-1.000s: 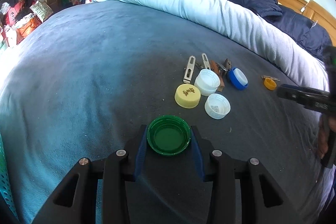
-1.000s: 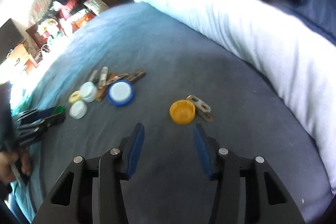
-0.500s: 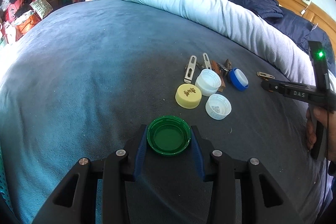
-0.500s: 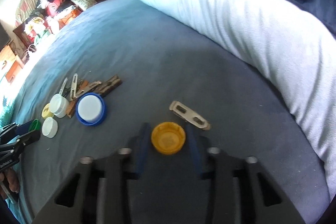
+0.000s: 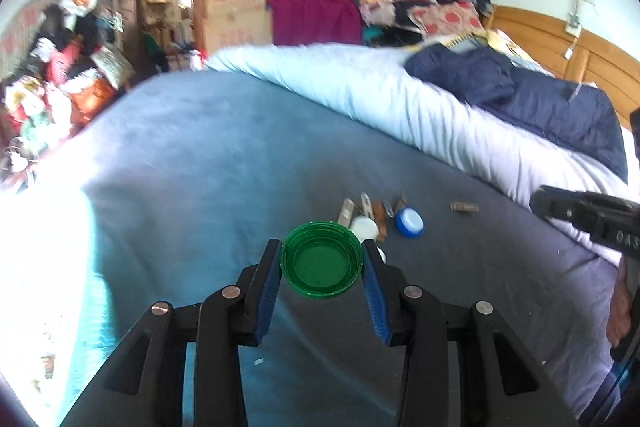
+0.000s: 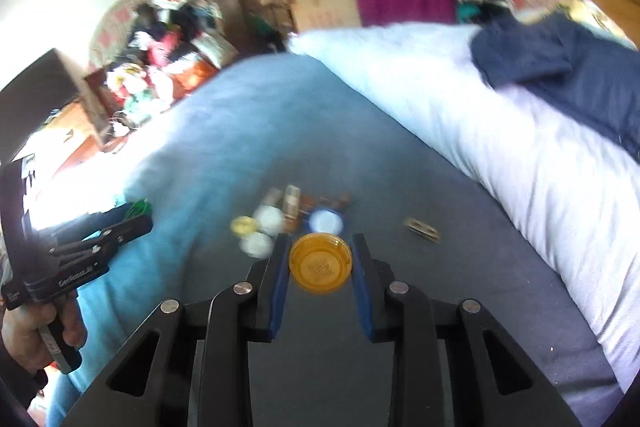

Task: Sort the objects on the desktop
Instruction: 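Carry the green cap in the left gripper while the right carries the yellow-orange cap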

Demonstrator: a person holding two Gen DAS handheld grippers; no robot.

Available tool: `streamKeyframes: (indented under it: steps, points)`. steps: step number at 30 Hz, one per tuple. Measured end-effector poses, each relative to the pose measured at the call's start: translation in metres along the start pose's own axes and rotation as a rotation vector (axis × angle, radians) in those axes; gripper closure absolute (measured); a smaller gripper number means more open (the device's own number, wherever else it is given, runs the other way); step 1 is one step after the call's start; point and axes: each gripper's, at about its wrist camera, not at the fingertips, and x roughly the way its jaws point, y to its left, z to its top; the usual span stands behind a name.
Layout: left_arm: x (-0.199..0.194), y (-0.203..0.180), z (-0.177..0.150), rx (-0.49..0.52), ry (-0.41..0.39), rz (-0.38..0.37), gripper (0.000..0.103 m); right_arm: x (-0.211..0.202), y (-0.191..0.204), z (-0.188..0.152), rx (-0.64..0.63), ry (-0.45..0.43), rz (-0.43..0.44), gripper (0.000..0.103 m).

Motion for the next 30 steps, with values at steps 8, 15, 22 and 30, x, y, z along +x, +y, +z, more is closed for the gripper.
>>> streamKeyframes:
  steps: [8,15,22,30]
  points:
    - [-0.089,0.026,0.018,0.000,-0.116,0.130,0.063,-0.031,0.071,0.027,-0.088,-0.054,0.072,0.075]
    - [-0.149,0.064,0.026,-0.050,-0.187,0.242,0.063,-0.038,0.130,0.051,-0.155,-0.067,0.138,0.075]
    - [-0.187,0.114,0.021,-0.099,-0.209,0.321,0.063,-0.035,0.198,0.077,-0.230,-0.081,0.200,0.075]
    - [-0.217,0.169,0.017,-0.146,-0.219,0.403,0.063,-0.027,0.270,0.100,-0.311,-0.092,0.252,0.075]
